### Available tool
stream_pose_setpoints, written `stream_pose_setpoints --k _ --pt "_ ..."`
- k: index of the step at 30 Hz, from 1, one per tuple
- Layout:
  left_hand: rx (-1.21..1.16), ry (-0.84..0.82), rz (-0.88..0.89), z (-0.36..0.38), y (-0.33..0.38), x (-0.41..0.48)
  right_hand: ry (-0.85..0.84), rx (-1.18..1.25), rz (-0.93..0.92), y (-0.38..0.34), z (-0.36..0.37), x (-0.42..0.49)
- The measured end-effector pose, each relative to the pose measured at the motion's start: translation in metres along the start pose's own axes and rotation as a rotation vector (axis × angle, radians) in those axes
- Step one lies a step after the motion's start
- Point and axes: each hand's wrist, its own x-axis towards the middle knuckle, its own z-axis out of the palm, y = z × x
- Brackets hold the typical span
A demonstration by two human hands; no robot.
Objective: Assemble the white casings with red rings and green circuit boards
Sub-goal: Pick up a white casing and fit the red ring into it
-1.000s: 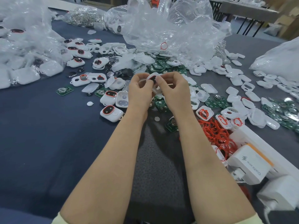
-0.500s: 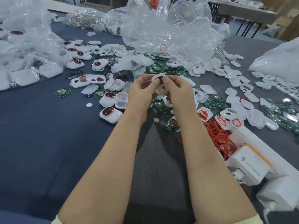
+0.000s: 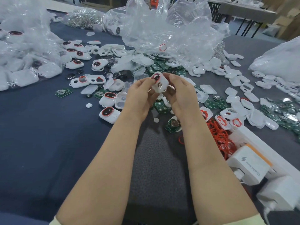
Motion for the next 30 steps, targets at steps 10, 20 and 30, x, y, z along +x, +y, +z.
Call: stream_pose_setpoints --k 10,20,30 --pt "-0.234 -0.17 -0.24 -0.0043 0.0086 -0.003 -0.218 -0.072 -0.04 -0.0019 -0.0012 -0.0033" --pt "-0.234 -0.108 -0.184 -0.0037 0.0046 -0.0034 -0.129 -0.399 -0.201 0.0008 -0.0038 -0.0043" --pt "-0.215 -0.159 -0.205 -0.0049 0.0065 -0.0036 -0.222 -0.281 -0.172 -0.0027 -0.0049 -0.004"
